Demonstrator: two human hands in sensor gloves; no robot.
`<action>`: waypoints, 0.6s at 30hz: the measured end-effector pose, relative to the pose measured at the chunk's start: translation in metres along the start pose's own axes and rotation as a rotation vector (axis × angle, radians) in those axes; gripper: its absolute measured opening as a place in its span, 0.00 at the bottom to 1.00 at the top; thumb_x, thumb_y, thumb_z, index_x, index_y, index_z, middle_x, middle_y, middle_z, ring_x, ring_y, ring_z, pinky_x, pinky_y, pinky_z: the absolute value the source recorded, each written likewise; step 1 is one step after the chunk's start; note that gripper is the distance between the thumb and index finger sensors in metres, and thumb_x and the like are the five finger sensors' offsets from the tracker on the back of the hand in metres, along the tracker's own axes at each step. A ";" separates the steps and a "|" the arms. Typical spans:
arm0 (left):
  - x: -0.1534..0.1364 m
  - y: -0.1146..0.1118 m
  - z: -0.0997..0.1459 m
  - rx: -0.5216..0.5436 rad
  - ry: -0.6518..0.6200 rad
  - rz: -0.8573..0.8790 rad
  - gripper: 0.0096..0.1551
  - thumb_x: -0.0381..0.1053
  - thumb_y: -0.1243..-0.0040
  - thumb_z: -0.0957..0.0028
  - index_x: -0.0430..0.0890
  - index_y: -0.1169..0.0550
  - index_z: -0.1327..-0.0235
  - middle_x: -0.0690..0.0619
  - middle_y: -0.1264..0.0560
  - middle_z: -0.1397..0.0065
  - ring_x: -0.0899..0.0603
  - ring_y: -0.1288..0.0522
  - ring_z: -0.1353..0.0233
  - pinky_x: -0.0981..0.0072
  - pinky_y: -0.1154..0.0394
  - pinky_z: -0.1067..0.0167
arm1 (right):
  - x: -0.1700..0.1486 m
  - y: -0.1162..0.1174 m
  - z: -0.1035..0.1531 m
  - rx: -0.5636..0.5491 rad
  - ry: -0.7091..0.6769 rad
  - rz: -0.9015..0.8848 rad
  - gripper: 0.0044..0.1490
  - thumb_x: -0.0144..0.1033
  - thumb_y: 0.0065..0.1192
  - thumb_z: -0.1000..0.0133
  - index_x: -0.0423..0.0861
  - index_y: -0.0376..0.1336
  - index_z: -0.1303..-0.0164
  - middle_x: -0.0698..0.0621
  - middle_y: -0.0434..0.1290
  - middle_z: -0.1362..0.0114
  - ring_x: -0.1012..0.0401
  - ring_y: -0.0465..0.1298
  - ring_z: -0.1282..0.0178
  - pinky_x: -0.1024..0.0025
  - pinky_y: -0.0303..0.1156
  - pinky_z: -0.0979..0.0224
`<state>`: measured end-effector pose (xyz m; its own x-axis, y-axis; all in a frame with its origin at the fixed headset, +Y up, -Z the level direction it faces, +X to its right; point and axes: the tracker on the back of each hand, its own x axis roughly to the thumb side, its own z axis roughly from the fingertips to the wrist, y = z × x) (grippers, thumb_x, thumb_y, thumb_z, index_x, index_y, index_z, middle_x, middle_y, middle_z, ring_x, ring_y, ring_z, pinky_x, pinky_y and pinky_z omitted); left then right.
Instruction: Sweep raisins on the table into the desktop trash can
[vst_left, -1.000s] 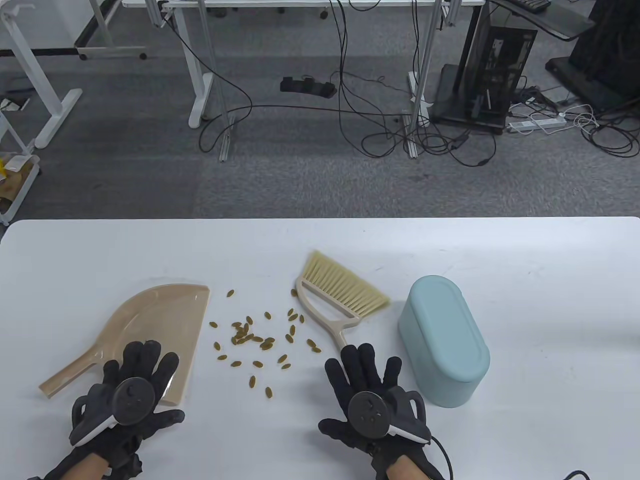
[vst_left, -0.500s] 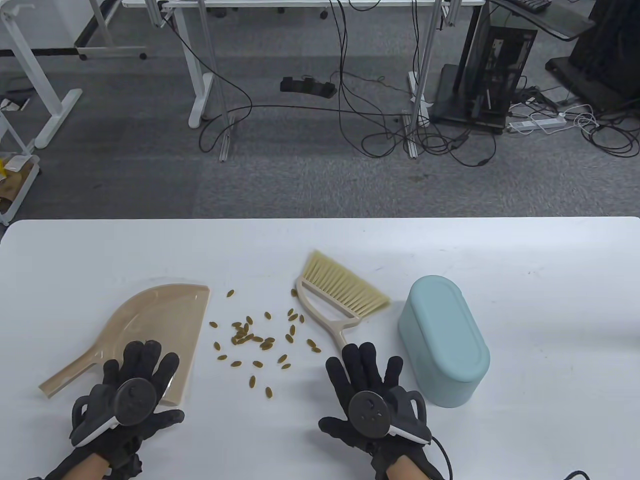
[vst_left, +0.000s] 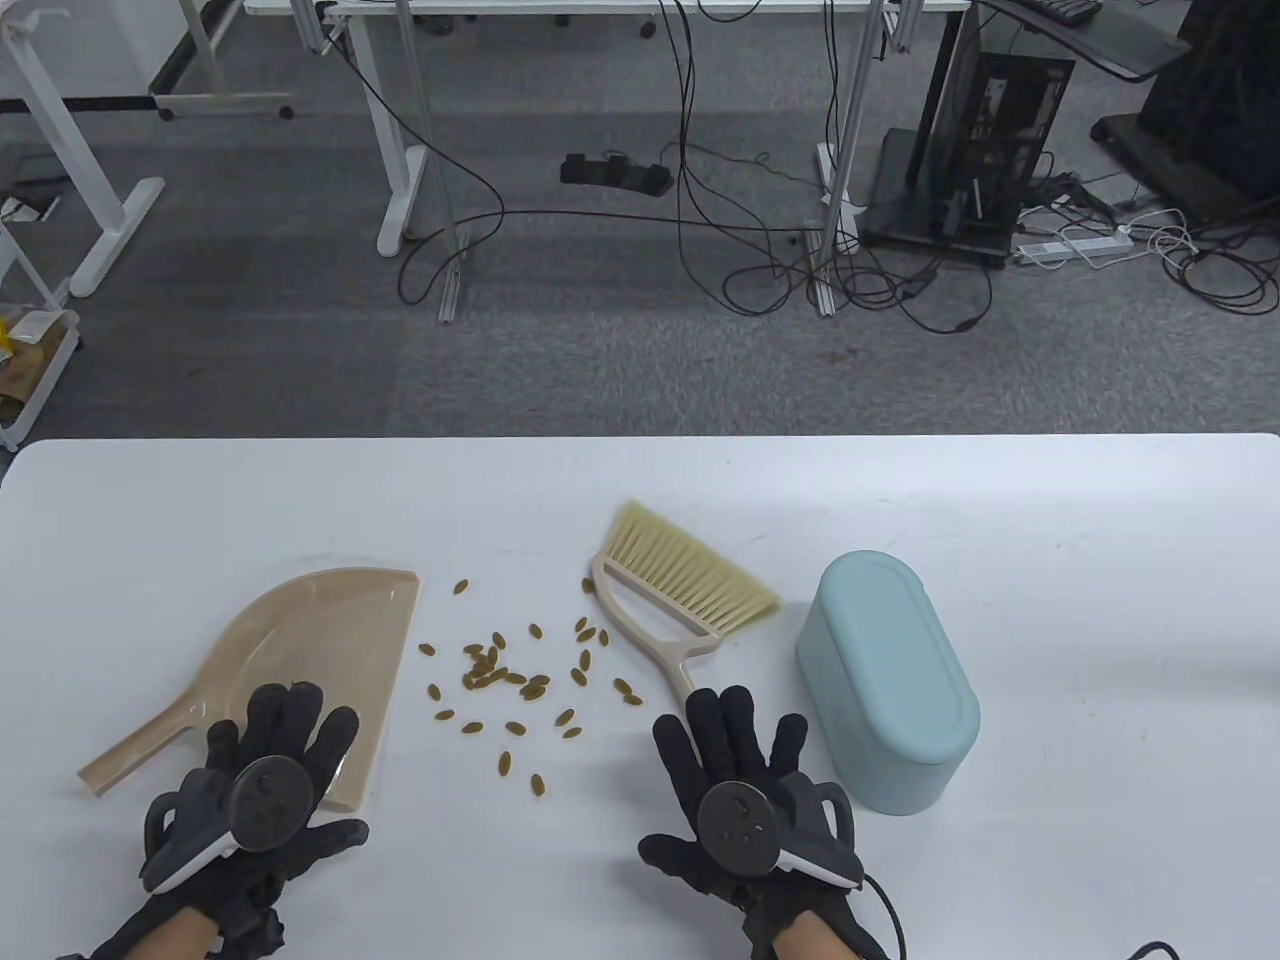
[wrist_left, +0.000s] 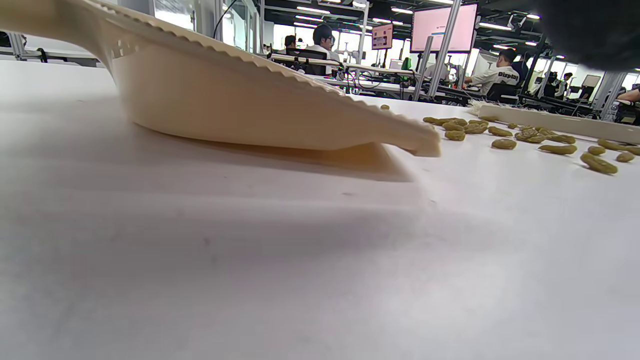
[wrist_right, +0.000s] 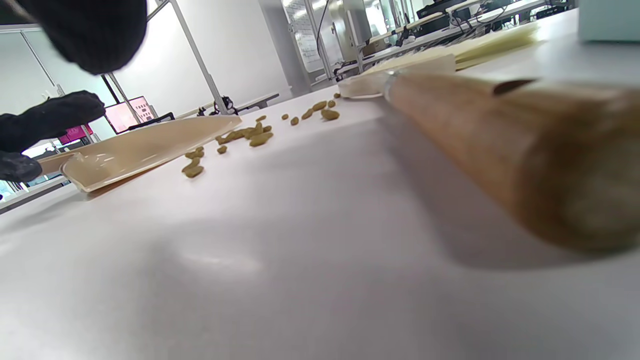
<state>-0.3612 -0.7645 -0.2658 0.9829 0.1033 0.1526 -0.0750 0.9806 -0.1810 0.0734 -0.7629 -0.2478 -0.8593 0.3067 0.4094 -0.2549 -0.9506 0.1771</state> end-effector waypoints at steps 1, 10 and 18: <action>0.000 0.000 0.000 0.000 0.001 0.000 0.60 0.75 0.45 0.60 0.65 0.62 0.22 0.56 0.76 0.15 0.40 0.79 0.14 0.30 0.71 0.22 | 0.000 -0.001 0.000 -0.011 -0.001 -0.007 0.65 0.72 0.52 0.45 0.58 0.19 0.19 0.48 0.18 0.14 0.47 0.16 0.18 0.36 0.11 0.35; 0.000 0.002 0.000 0.007 0.007 -0.012 0.60 0.75 0.45 0.60 0.65 0.62 0.23 0.56 0.76 0.15 0.40 0.78 0.13 0.30 0.70 0.22 | -0.006 -0.003 0.001 -0.041 0.050 -0.020 0.65 0.73 0.51 0.45 0.57 0.21 0.18 0.44 0.23 0.12 0.43 0.22 0.15 0.35 0.12 0.35; -0.004 0.007 0.001 0.023 0.011 0.025 0.60 0.75 0.45 0.60 0.65 0.63 0.23 0.56 0.77 0.15 0.40 0.78 0.14 0.30 0.70 0.22 | 0.004 -0.026 -0.004 -0.031 0.295 0.175 0.66 0.76 0.55 0.48 0.44 0.40 0.12 0.27 0.63 0.22 0.29 0.68 0.32 0.22 0.40 0.30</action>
<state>-0.3655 -0.7577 -0.2665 0.9824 0.1260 0.1376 -0.1031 0.9814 -0.1620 0.0744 -0.7373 -0.2541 -0.9813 0.1158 0.1536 -0.1016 -0.9900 0.0975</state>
